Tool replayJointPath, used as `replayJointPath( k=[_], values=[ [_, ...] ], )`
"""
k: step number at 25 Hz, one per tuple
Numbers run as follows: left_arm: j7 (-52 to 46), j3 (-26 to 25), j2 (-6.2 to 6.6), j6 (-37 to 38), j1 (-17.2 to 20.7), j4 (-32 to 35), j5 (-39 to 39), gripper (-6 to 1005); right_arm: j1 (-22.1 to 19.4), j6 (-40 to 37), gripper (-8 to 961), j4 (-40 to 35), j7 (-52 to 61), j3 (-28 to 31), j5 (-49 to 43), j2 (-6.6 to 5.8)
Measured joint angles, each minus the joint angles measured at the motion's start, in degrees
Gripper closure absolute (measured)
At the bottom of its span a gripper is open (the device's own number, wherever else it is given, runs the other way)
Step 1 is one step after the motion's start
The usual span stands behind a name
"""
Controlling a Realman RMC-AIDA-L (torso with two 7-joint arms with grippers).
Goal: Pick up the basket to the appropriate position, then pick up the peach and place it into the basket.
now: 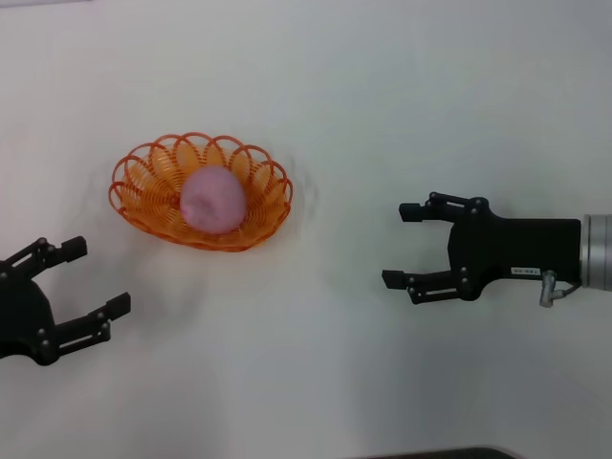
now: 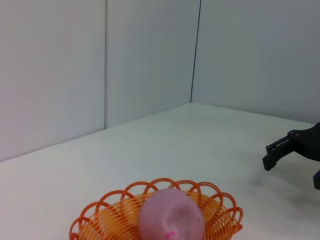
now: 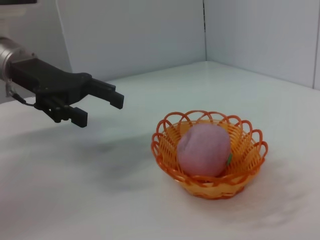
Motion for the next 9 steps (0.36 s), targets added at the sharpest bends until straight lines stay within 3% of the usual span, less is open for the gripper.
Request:
replayJointPath(
  k=[9],
  values=[
    [0.04, 0.01, 0.06, -0.35, -0.11, -1.05, -0.09, 127, 0.64, -0.35, -6, 0.47, -0.68, 0.03, 0.14, 0.01]
  ],
)
